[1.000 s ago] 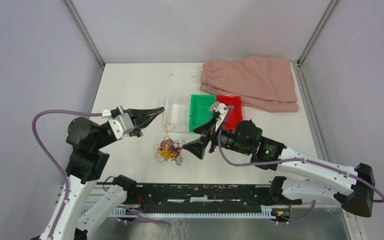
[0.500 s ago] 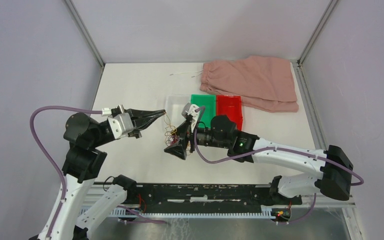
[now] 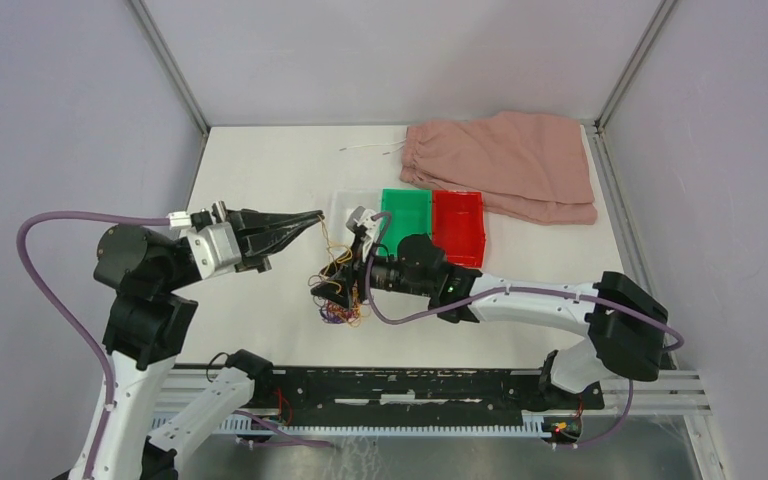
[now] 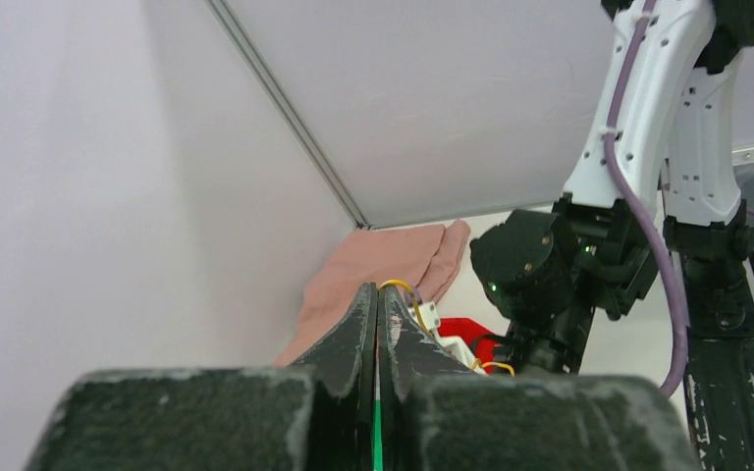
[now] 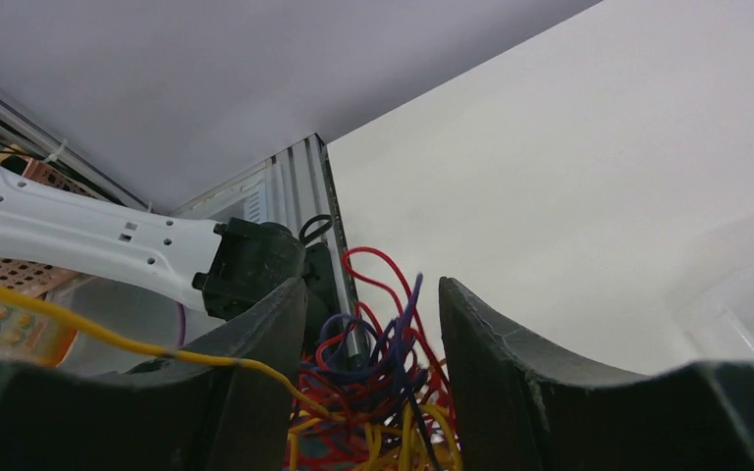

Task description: Untangle the cables

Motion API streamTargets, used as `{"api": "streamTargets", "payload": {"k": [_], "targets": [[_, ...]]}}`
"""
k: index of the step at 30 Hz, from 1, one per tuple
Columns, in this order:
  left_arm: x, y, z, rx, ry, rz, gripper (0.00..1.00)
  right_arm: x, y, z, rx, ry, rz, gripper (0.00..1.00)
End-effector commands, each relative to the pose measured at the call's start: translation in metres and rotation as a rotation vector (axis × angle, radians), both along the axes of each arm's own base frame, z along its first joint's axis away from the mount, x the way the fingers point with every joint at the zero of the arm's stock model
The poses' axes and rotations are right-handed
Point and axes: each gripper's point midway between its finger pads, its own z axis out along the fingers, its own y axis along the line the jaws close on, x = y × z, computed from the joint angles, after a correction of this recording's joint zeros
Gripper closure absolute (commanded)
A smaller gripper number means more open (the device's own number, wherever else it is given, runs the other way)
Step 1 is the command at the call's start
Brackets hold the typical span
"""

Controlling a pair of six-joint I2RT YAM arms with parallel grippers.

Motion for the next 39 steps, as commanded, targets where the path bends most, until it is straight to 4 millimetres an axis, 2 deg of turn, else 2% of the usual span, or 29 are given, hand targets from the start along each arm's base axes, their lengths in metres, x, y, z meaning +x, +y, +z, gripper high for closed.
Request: {"api": "streamTargets", "payload": {"k": [1, 6, 21, 24, 27, 33, 37, 39], "targets": [[-0.021, 0.003, 0.041, -0.072, -0.052, -0.041, 0.97, 0.006, 0.003, 0.0, 0.085, 0.032, -0.046, 0.42], [-0.027, 0.006, 0.066, -0.108, -0.088, -0.047, 0.97, 0.009, -0.005, -0.033, 0.038, 0.066, -0.089, 0.42], [-0.031, 0.017, 0.123, -0.193, -0.259, 0.015, 0.97, 0.016, -0.058, -0.13, -0.119, 0.134, -0.263, 0.42], [-0.03, 0.022, 0.142, -0.213, -0.335, 0.052, 0.97, 0.016, -0.07, -0.151, -0.158, 0.147, -0.295, 0.42], [-0.02, 0.033, 0.165, -0.27, -0.423, 0.144, 0.97, 0.017, -0.08, -0.169, -0.2, 0.156, -0.327, 0.41], [0.001, 0.059, 0.213, -0.401, -0.533, 0.34, 0.97, 0.022, -0.09, -0.189, -0.236, 0.165, -0.384, 0.38], [0.0, 0.058, 0.219, -0.405, -0.556, 0.331, 0.97, 0.024, -0.093, -0.193, -0.247, 0.163, -0.401, 0.36], [0.0, 0.053, 0.213, -0.388, -0.526, 0.303, 0.97, 0.025, -0.092, -0.183, -0.227, 0.153, -0.401, 0.32]]}}
